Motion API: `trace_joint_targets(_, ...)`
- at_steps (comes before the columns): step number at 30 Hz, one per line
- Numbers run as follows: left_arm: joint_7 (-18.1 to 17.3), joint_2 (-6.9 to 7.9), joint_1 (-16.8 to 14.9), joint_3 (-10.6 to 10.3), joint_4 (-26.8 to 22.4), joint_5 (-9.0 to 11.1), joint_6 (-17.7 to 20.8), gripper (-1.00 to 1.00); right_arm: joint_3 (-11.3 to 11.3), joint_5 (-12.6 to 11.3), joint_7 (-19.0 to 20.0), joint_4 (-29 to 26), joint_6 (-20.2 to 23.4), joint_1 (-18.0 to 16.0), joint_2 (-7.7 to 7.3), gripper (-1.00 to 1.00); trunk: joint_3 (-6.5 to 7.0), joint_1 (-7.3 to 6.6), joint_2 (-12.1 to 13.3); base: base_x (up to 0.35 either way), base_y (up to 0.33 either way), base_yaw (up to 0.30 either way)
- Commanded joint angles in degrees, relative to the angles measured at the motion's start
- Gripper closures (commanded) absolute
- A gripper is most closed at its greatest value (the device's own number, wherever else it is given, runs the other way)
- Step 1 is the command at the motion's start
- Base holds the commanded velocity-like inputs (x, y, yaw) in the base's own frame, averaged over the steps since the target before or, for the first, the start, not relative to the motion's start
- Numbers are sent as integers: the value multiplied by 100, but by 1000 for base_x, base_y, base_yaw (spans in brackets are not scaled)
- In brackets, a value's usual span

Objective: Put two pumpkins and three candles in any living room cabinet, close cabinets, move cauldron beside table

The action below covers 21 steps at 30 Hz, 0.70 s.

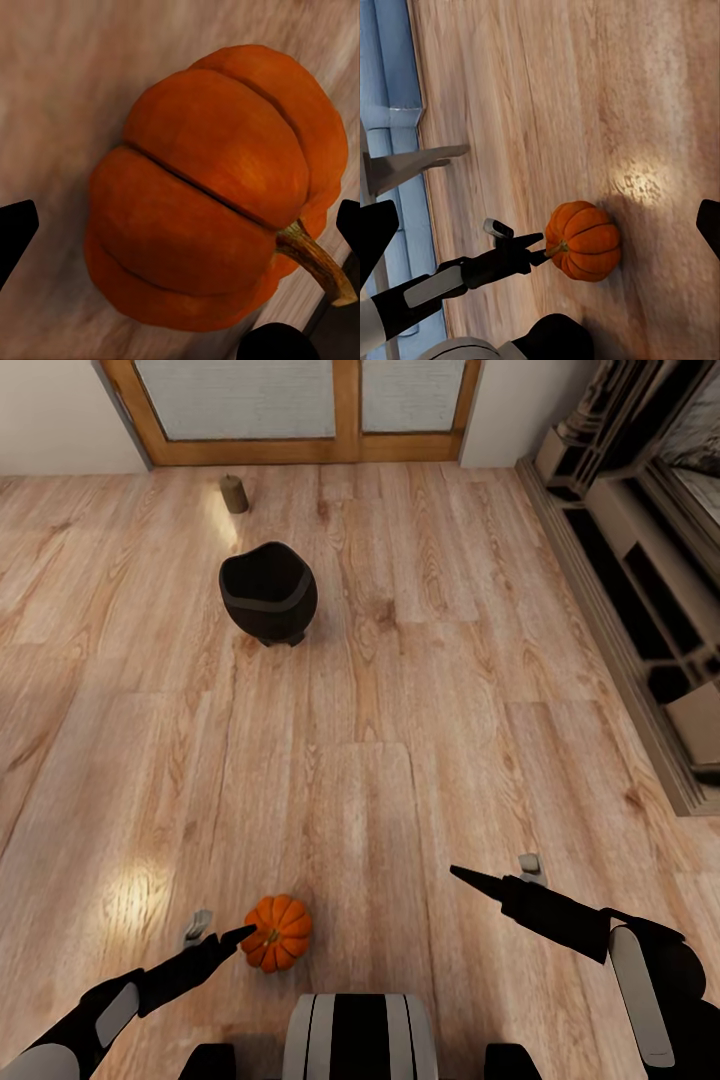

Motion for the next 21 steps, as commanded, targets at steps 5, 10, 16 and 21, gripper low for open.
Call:
trace_joint_targets(5, -14, -3, -2, 17, 3, 21, 55, -100, -6, 21, 34, 0, 19, -3, 0, -100, -3, 0, -1, 16, 0, 0)
trace_joint_targets(10, -14, -4, -2, 17, 3, 21, 55, -100, -6, 21, 34, 0, 19, -3, -2, -100, -3, 0, -1, -112, 0, 0)
trace_joint_targets(16, -14, -4, -1, 17, 2, 19, 50, -100, -7, 21, 36, 0, 19, -3, -6, -100, -3, 0, -1, -45, -2, 0)
trace_joint_targets(21, -14, -4, -1, 17, -2, 17, 47, -100, -58, 19, 41, 0, 19, -1, -3, -100, -3, 0, -1, -7, -87, 0)
